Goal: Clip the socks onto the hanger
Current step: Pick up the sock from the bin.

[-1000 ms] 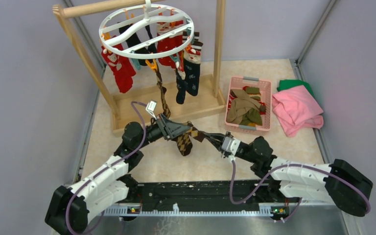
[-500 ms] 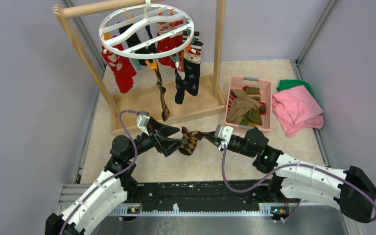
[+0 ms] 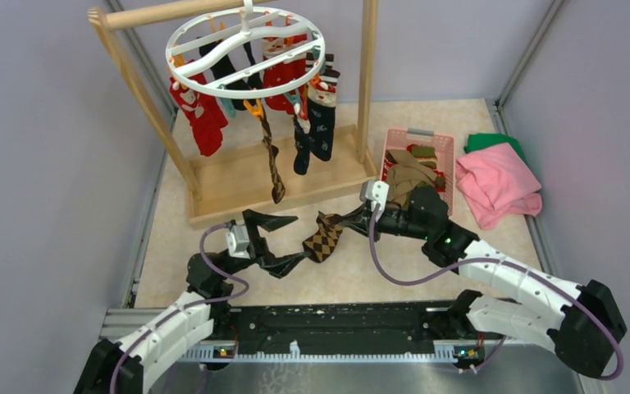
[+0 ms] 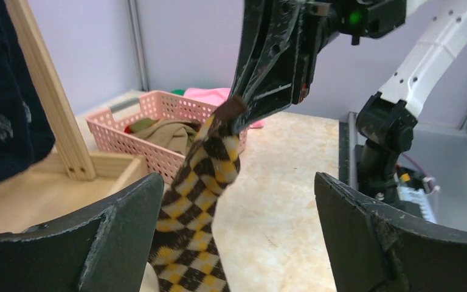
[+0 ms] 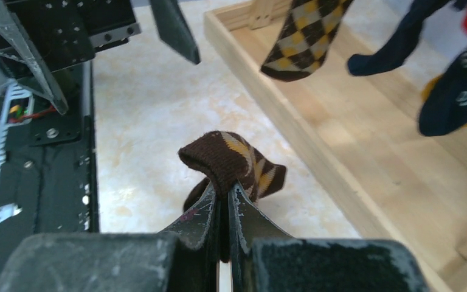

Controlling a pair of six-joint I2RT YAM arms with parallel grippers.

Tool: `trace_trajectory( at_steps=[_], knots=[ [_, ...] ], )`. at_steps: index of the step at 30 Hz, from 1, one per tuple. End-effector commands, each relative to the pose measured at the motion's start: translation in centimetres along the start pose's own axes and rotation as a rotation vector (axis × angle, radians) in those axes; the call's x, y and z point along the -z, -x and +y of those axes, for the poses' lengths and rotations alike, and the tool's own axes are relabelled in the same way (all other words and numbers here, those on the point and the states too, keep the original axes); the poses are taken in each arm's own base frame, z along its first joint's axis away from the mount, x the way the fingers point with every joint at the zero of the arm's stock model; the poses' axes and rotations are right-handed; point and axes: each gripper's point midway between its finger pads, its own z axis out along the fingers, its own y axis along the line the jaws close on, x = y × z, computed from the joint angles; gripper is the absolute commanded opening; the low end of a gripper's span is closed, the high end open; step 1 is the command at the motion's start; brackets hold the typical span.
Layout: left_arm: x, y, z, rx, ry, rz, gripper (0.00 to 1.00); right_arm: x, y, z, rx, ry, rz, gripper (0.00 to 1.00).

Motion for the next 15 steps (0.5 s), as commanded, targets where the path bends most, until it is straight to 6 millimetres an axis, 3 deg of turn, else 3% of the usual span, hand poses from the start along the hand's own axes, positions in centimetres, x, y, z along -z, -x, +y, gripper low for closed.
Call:
trace_trajectory(
  at_steps=[1,6,15],
  knots=[
    [-0.7,1.6,-1.3,-0.272,-0.122,-0.081,0.99,-1.0,1.2,1.4,-0.047,0.124,0.013,0.00],
    [-2.4,0.7,-1.0,-0.324,-0.183,-0.014,0.95,-1.8,0.7,2.0,-0.077,0.184,0.043,0.00],
    [-5.1,-0.3,0.1,-0.325,-0.218,0.064,0.72,-2.2,0.4,1.8,-0.076,0.188,0.051,0.00]
  ],
)
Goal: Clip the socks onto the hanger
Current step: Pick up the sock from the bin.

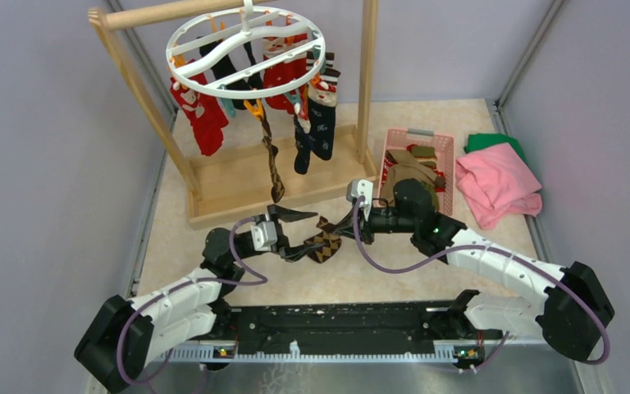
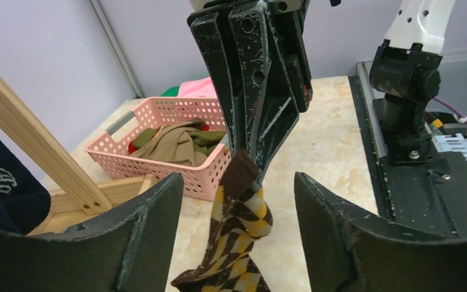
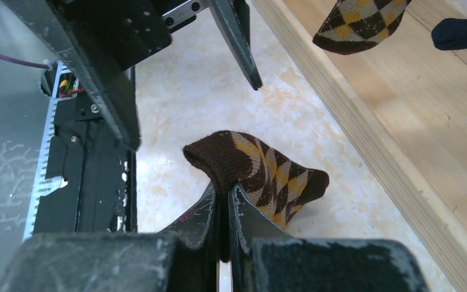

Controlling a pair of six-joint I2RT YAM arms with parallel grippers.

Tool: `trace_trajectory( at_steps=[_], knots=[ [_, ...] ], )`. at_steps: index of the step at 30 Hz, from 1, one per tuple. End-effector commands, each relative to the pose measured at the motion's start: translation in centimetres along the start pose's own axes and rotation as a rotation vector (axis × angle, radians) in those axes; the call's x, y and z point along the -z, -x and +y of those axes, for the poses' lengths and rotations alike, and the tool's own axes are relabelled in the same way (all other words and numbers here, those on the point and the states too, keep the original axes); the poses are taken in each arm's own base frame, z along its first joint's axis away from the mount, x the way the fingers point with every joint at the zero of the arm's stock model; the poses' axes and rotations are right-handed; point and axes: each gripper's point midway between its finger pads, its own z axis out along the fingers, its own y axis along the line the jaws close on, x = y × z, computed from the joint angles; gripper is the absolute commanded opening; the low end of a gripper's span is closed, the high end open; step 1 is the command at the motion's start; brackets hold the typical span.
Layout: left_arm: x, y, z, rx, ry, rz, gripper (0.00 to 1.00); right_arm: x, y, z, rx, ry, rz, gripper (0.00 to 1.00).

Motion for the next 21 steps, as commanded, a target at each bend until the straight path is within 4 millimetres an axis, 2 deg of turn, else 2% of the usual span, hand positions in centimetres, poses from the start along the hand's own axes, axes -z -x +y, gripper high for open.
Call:
trace_trajectory(
  at_steps=[1,4,11,13,17,20,21],
  knots=[
    [-1.3,0.9,0.5,-0.089,-0.047,-0.010,0.69,-0.1,2.8,-0.1,0.042,0.019,-0.058,0.00],
    [-1.9,0.7,0.6,-0.081,-0.075,0.007,0.60,0.0,2.9,0.0,0.045,0.019,-0.060,0.00],
    [-2.3,-0.1,0.5,-0.076,-0.090,0.031,0.59,0.0,3.1,0.0,0.052,0.020,-0.066,0.00],
    [-2.4,-0.4,0.6,-0.071,-0.089,0.047,0.55,0.0,3.2,0.0,0.054,0.019,-0.069,0.00],
    [-2.6,-0.6,0.9,-0.065,-0.077,0.057,0.40,0.0,3.2,0.1,0.055,0.026,-0.071,0.00],
    [-2.7,-0.4,1.2,-0.063,-0.063,0.057,0.23,0.0,3.2,0.1,0.054,0.026,-0.072,0.00],
    [-2.7,-0.3,1.3,-0.061,-0.057,0.057,0.15,0.0,3.3,0.2,0.056,0.028,-0.073,0.00]
  ],
)
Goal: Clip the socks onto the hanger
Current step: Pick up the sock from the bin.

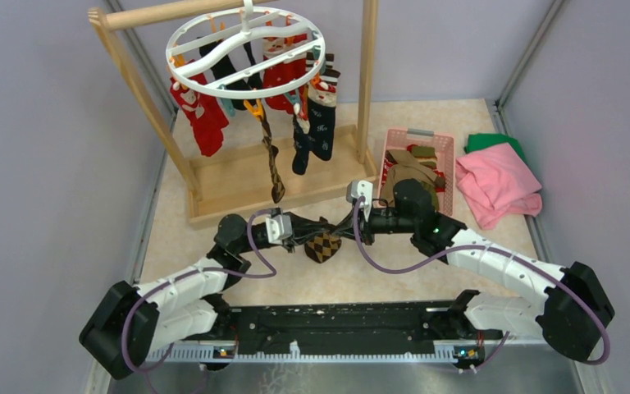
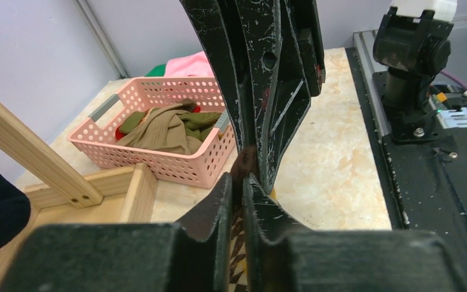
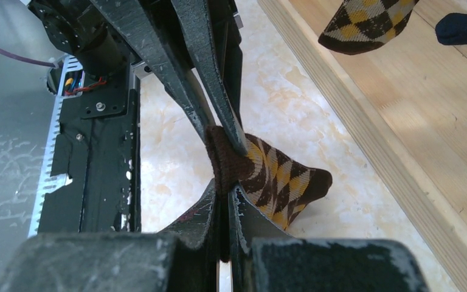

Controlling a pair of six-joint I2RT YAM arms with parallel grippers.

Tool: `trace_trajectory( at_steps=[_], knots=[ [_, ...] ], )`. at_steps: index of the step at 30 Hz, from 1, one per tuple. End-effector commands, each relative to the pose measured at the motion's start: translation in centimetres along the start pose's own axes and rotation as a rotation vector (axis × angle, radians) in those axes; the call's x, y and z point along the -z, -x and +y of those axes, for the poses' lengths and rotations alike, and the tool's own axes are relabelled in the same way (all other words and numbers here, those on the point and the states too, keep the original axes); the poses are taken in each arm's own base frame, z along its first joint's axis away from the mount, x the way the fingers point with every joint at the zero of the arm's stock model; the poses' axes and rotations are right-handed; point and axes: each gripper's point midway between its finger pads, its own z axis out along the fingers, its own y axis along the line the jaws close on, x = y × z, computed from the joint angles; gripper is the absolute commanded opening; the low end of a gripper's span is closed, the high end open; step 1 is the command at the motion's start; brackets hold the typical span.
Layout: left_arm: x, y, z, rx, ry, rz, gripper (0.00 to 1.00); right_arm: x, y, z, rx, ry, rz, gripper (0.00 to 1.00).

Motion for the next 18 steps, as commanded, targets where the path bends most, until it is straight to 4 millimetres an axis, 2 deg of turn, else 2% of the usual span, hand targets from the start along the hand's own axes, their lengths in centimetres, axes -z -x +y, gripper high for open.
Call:
trace_trajectory(
  at_steps=[1,2,5,7,8,10,12,14,18],
  knots=[
    [-0.6,1.9,0.8,-0.053,0.008,-0.036,0.07,0.1,3.4,-0.2,0.061,0.008,-0.076,0.00],
    [-0.6,1.9,0.9,-0.047,0.013,-0.032,0.00,0.1,3.4,-0.2,0.063,0.005,-0.078,0.00],
    [-0.2,2.2,1.1,-0.008,0.049,-0.033,0.00,0.3,3.4,-0.3,0.064,-0.006,-0.079,0.00],
    [0.2,2.7,1.4,0.037,0.101,-0.048,0.00,0.4,3.4,-0.6,0.066,-0.027,-0.081,0.07],
    [0.5,3.2,1.7,0.066,0.135,-0.062,0.00,0.5,3.4,-0.8,0.063,-0.049,-0.083,0.16],
    [0.9,4.2,1.9,0.131,0.177,-0.086,0.00,0.9,3.6,-1.6,0.059,-0.110,-0.100,0.47],
    [1.1,4.9,2.1,0.219,0.215,-0.098,0.00,1.4,3.9,-2.0,0.066,-0.155,-0.127,0.58],
    [1.4,5.3,2.1,0.293,0.236,-0.095,0.00,1.8,4.3,-2.1,0.075,-0.180,-0.165,0.61],
    [1.8,6.5,1.5,0.355,0.235,-0.117,0.00,2.2,5.3,-1.4,0.085,-0.161,-0.240,0.61]
  ],
)
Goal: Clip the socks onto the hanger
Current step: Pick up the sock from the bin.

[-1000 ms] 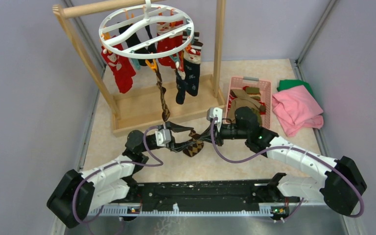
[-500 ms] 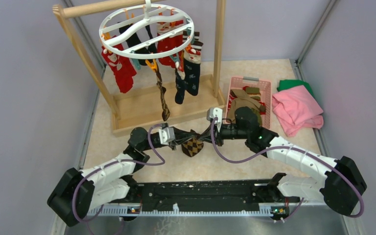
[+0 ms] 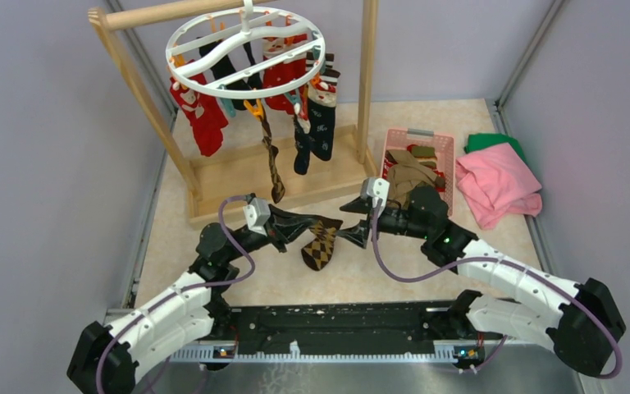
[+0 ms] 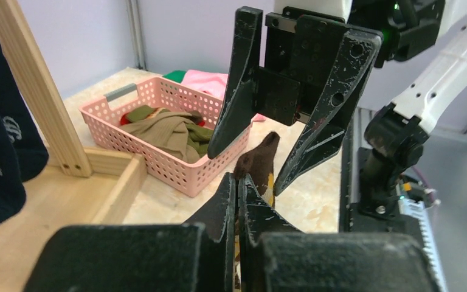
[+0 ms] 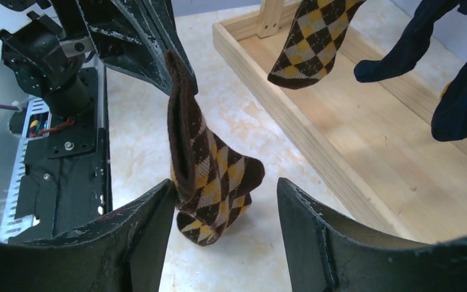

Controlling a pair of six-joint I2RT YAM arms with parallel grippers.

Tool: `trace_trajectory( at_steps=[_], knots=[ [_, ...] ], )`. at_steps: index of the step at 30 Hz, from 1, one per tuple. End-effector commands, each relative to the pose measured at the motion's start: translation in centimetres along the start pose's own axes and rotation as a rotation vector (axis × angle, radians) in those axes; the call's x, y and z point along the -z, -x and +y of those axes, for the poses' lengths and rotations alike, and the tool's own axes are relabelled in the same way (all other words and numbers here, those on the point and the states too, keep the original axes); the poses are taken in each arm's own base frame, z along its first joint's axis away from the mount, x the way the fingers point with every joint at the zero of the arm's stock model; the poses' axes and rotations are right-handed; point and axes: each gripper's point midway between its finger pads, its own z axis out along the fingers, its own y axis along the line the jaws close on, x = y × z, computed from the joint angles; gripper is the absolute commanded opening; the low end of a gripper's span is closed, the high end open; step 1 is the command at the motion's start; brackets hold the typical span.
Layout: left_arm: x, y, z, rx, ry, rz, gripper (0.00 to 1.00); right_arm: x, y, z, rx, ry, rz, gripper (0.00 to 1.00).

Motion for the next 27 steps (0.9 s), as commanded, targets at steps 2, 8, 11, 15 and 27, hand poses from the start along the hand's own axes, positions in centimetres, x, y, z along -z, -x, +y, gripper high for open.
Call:
trace_trajectory(
  at_steps=[2,8,11,15,27],
  knots=[
    [0.1,2.3,-0.3,0.133,0.041,-0.029,0.00,0.3,3.6,0.6,0.021,0.019,-0.174,0.61],
    [-0.1,3.1,-0.1,0.156,0.066,-0.021,0.00,-0.6,4.8,1.1,-0.094,0.059,-0.238,0.47],
    [-0.3,3.3,-0.1,0.172,0.063,-0.006,0.00,-0.9,5.3,0.7,-0.130,0.045,-0.256,0.20],
    [-0.5,3.6,-0.4,0.192,0.048,0.007,0.00,-0.8,5.3,-1.9,-0.160,-0.103,-0.246,0.05],
    [-1.0,4.7,-0.2,0.334,0.081,-0.023,0.00,-0.7,5.4,-4.4,-0.197,-0.238,-0.238,0.19]
  ],
)
